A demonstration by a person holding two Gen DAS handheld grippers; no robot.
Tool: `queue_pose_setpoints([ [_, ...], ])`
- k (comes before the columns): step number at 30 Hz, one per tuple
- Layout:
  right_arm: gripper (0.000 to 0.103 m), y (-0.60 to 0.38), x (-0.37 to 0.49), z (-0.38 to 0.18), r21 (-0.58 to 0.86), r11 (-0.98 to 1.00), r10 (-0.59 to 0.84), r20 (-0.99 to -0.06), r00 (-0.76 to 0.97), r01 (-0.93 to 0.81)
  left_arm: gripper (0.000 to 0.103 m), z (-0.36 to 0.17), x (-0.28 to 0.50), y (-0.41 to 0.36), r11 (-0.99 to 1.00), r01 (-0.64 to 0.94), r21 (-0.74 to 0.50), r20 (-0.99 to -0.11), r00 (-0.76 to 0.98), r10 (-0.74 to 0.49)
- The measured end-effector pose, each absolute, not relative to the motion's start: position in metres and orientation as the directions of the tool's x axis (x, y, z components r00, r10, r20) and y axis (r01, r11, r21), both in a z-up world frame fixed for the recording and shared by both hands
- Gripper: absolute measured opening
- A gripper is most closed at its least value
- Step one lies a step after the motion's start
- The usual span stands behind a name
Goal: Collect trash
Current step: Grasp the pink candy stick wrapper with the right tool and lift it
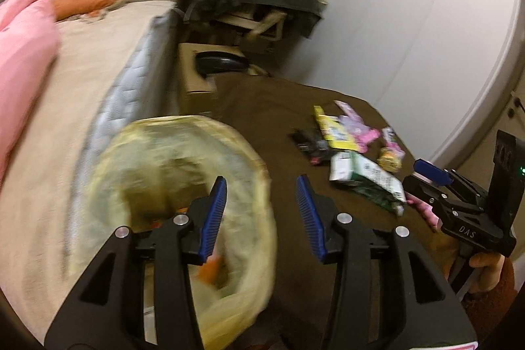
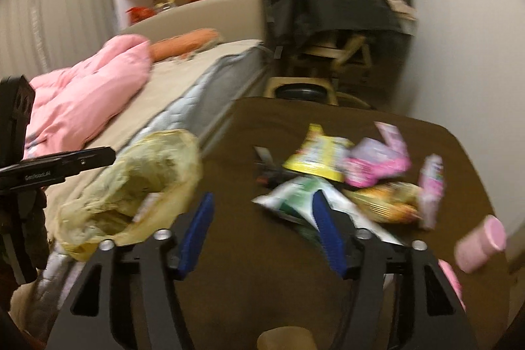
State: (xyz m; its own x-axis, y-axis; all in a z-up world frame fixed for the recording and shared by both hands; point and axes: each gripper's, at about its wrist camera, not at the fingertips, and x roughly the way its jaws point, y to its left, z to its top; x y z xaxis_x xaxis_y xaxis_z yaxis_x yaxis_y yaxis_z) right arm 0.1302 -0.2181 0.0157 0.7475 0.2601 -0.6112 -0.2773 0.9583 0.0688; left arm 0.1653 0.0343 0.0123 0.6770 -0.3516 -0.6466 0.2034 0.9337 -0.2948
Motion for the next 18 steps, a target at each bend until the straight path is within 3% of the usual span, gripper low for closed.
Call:
queue_pose_setpoints([
  [2,0.067,-0.239,0.127,0.017,0.057,0.965,0.238,-0.598,0.765,-0.256,0.043,0.011,0.176,0.009,0.919,0.248,-0.307,-0.638,0.662,-0.393],
  [6,0.067,-0.279,0.125,0.015,0.014,0.980,0.165,-0.605,0.779,-0.196,0.043,0.011,0.199,-0.037,0.888,0.318,-0.331,-0.625,0.631,-0.459],
  [13,0.067,-0.333,0.140,0.015,-0.025,0.997,0.044,-0.617,0.786,-0.075,0.043,0.004,0.238,-0.105,0.885,0.377,-0.272,-0.634,0.621,-0.460],
  [18,0.067,-0.345,0.182,0.025,0.022,0.996,0.085,-0.609,0.788,-0.090,0.048,-0.004,0.244,-0.112,0.880,0.385,-0.279,-0.632,0.616,-0.470],
])
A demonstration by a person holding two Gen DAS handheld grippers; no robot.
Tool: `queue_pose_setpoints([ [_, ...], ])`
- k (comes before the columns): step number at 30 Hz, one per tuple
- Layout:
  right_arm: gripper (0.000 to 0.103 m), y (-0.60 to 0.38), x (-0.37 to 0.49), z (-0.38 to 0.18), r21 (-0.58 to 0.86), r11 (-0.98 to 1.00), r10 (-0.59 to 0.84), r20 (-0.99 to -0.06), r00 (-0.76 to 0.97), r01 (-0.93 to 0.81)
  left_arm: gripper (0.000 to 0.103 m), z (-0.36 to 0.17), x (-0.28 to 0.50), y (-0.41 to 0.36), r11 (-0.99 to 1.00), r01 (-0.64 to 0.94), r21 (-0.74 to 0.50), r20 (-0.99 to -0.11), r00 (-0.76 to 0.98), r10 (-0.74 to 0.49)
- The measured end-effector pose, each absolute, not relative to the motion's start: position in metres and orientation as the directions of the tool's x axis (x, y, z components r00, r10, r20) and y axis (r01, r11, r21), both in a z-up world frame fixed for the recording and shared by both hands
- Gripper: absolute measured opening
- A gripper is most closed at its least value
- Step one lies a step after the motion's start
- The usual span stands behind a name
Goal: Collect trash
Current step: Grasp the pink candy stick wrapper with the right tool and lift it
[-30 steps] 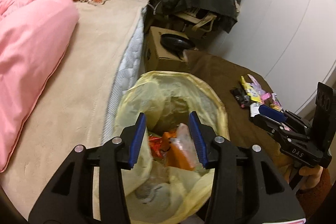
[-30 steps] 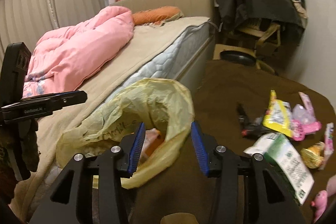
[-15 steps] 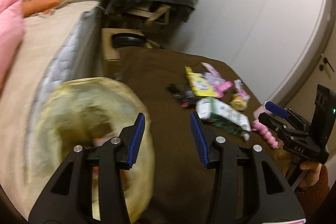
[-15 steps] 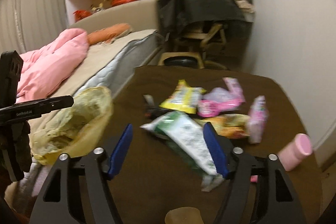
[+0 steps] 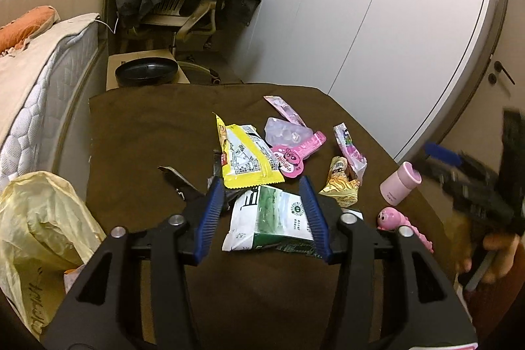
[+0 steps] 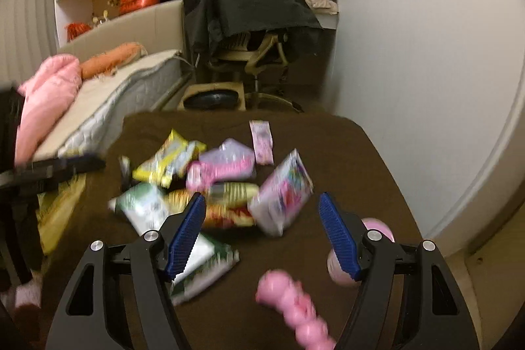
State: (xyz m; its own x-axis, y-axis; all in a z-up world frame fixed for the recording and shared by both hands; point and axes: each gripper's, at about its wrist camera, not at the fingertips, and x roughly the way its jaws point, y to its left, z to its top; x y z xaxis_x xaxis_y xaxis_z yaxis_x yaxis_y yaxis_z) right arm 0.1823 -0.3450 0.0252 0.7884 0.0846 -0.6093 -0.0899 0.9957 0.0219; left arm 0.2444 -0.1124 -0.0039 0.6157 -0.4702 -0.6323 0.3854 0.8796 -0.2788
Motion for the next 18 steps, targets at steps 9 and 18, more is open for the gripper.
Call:
queue_pose_setpoints([
  [9,0.067,-0.304,0.339,0.009,-0.054,0.974,0.118,-0.714,0.691,-0.222,0.048,-0.010,0.256,-0.087,0.901,0.341,-0.270,-0.634,0.641,-0.433],
  [18,0.052,-0.308,0.414,-0.062,-0.060,0.989,0.023,-0.847,0.532,-0.138,0.048,-0.003,0.263,-0.056,0.901,0.330,-0.282,-0.595,0.677,-0.434],
])
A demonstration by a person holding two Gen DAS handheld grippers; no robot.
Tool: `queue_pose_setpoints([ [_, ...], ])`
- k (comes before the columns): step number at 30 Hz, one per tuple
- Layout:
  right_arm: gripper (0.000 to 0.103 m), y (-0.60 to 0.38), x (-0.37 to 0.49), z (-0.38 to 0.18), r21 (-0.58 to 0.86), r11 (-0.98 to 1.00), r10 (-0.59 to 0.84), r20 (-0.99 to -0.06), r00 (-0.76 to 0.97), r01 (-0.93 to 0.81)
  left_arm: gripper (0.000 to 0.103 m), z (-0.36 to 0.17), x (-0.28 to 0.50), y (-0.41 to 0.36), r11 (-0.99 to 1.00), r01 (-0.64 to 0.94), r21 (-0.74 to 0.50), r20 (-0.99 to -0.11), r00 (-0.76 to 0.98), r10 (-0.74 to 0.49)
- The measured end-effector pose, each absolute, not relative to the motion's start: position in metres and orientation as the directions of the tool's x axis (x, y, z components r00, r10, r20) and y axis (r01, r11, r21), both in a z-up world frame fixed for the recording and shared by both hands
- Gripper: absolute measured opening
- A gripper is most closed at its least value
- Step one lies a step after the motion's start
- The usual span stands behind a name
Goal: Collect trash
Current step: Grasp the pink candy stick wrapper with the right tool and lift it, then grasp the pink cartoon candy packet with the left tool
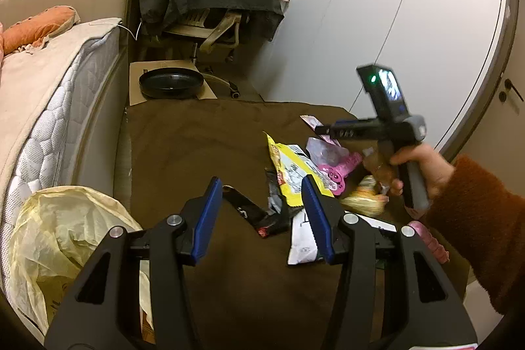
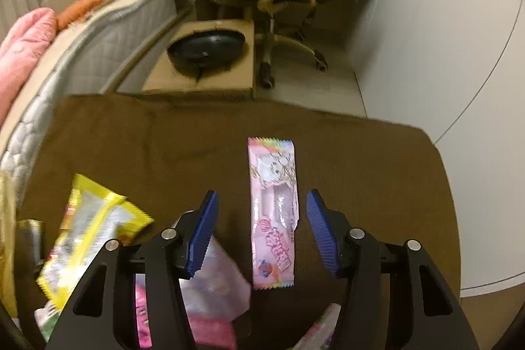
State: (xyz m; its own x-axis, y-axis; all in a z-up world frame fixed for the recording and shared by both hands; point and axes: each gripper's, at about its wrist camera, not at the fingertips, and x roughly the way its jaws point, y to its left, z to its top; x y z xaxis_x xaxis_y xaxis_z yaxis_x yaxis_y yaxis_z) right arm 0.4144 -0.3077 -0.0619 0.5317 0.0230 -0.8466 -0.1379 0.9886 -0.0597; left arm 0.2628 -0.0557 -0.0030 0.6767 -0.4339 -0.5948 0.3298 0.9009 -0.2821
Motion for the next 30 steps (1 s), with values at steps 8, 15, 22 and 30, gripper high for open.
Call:
queue_pose_setpoints([
  [8,0.017,-0.323,0.406,-0.059,0.028,0.995,0.077,-0.829,0.554,-0.097,0.048,-0.016,0.271,-0.046,0.897,0.294,-0.329,-0.613,0.657,-0.440],
  [15,0.017,-0.332,0.360,-0.003,0.054,0.993,0.110,-0.765,0.634,-0.108,0.048,-0.022,0.265,-0.061,0.890,0.309,-0.335,-0.624,0.635,-0.455],
  [22,0.017,-0.362,0.265,0.041,0.009,0.997,0.059,-0.686,0.725,-0.073,0.053,-0.011,0.268,-0.113,0.819,0.460,-0.342,-0.614,0.550,-0.566],
  [30,0.017,-0.432,0.164,0.039,0.032,0.996,-0.041,-0.628,0.777,0.079,0.058,-0.010,0.285,-0.216,0.764,0.573,-0.295,-0.677,0.440,-0.591],
])
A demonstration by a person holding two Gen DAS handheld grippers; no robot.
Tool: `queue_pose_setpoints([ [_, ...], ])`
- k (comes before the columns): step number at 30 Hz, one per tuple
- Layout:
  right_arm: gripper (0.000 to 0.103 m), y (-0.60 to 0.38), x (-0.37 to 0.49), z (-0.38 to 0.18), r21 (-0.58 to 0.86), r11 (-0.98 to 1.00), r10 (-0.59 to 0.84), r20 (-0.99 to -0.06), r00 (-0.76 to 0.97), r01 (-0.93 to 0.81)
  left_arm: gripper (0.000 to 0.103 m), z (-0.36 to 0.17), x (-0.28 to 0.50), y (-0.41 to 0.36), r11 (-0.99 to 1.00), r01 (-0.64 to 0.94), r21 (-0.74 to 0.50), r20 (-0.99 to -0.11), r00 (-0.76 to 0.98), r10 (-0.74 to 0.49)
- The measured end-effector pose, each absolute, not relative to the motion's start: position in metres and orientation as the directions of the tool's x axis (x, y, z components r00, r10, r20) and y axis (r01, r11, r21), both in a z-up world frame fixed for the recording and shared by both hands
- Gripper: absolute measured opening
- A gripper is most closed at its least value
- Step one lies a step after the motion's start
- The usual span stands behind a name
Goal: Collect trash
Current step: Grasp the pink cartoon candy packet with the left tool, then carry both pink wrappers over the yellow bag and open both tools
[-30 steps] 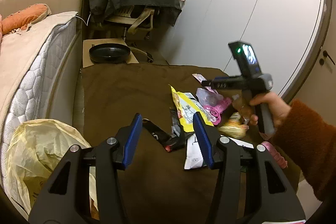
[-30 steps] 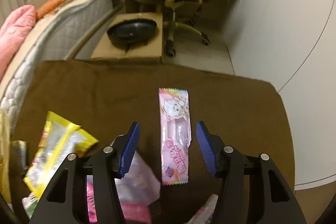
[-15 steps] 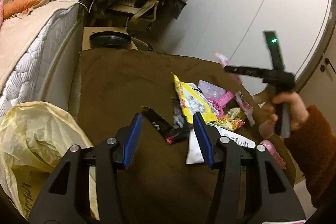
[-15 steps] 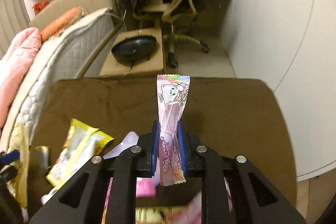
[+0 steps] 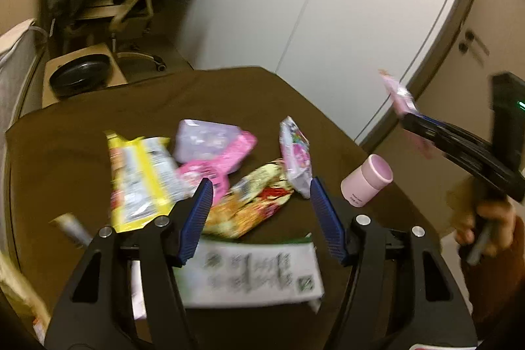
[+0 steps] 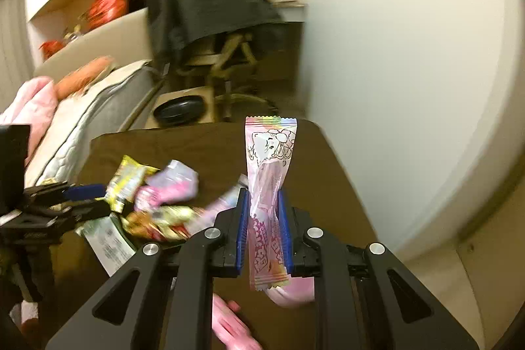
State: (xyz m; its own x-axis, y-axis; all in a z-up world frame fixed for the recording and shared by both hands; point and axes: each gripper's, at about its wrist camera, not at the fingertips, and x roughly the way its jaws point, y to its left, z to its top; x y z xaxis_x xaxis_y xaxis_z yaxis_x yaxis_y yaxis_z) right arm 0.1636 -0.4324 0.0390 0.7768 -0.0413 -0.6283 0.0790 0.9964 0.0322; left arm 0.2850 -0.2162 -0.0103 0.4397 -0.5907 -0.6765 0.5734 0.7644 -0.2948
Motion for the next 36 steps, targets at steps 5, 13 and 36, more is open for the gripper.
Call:
queue_pose_setpoints([
  [5,0.017,-0.469,0.127,0.020,0.083,0.987,-0.055,-0.630,0.775,0.137,0.058,-0.020,0.284,-0.287,0.755,0.633,-0.172,-0.730,0.432,-0.529],
  [13,0.017,-0.492,0.096,-0.002,0.146,0.975,-0.041,-0.616,0.787,0.166,0.046,-0.053,0.297,-0.353,0.790,0.612,-0.045,-0.823,0.426,-0.377],
  [36,0.017,-0.436,0.079,0.029,0.145,0.988,0.033,-0.557,0.830,0.058,0.008,0.025,0.243,-0.269,0.814,0.563,-0.141,-0.725,0.501,-0.472],
])
